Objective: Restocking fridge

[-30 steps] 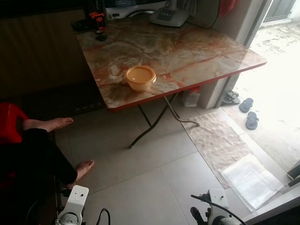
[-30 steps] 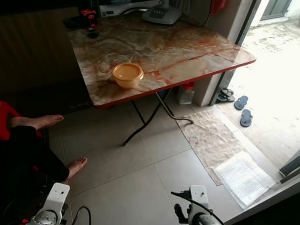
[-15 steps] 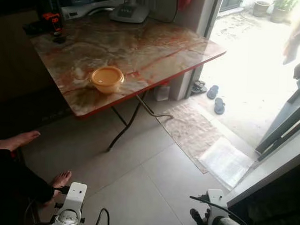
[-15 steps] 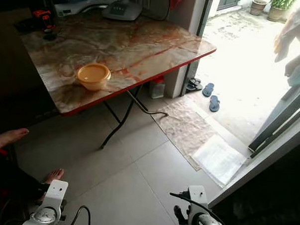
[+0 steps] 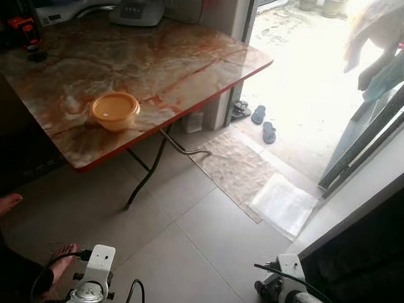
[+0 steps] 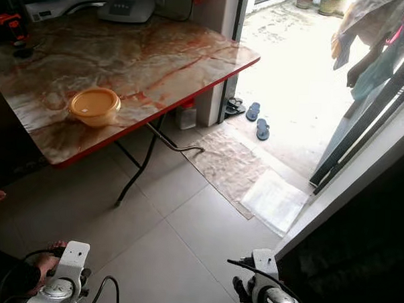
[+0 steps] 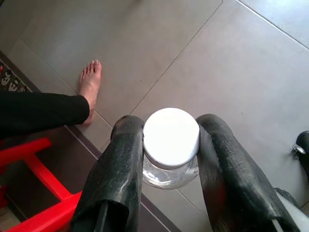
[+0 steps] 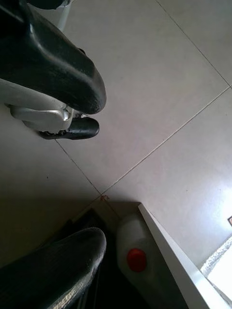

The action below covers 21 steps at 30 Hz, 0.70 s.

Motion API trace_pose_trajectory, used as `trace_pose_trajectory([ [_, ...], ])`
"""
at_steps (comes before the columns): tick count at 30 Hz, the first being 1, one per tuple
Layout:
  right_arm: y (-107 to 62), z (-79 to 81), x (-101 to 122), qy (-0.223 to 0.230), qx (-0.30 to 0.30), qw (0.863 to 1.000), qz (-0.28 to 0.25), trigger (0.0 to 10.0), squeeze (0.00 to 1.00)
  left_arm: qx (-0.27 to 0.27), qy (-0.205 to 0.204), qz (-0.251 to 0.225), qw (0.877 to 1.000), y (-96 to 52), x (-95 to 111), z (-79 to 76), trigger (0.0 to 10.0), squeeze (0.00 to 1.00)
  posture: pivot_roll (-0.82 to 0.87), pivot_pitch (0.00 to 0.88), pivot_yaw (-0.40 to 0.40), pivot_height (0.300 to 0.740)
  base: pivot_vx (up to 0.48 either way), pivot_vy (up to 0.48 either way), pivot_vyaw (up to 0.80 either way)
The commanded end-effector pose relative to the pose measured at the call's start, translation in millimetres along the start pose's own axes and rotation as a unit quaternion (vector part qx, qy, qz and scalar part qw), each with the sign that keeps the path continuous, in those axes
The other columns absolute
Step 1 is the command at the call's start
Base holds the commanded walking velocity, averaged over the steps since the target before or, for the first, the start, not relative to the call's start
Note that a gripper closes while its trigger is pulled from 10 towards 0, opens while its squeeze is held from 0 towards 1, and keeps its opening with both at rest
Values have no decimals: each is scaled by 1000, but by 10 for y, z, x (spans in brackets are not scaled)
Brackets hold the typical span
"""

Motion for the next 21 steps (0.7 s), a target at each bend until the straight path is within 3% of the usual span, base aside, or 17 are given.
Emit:
trace_pose_trajectory([
  [1, -3, 2, -39, 0, 1, 1000, 8, 10000, 0, -5, -13, 14, 1000, -11, -74, 1, 10000, 0, -98, 35, -11, 740, 0, 0, -775],
  [8, -4, 5, -57, -2, 1, 1000, 11, 10000, 0, -9, -14, 13, 1000, -10, -67, -8, 10000, 0, -98, 21, -7, 740, 0, 170, -776],
  [21, -3, 14, -70, -3, 3, 1000, 12, 10000, 0, -15, -12, 14, 1000, -12, -78, -8, 10000, 0, -98, 21, -4, 740, 0, 0, -777],
])
Point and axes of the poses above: a point about 5 cm out from each wrist's last joint towards the gripper, its own y axis pointing out of the wrist towards the gripper, its own x axis along the axis of the wrist's last joint, z = x × y, the point moved 2 cm from there along y, pointing out of the wrist towards the gripper, and after that the axes turned 5 degrees about -y, right-handed, at the moved point
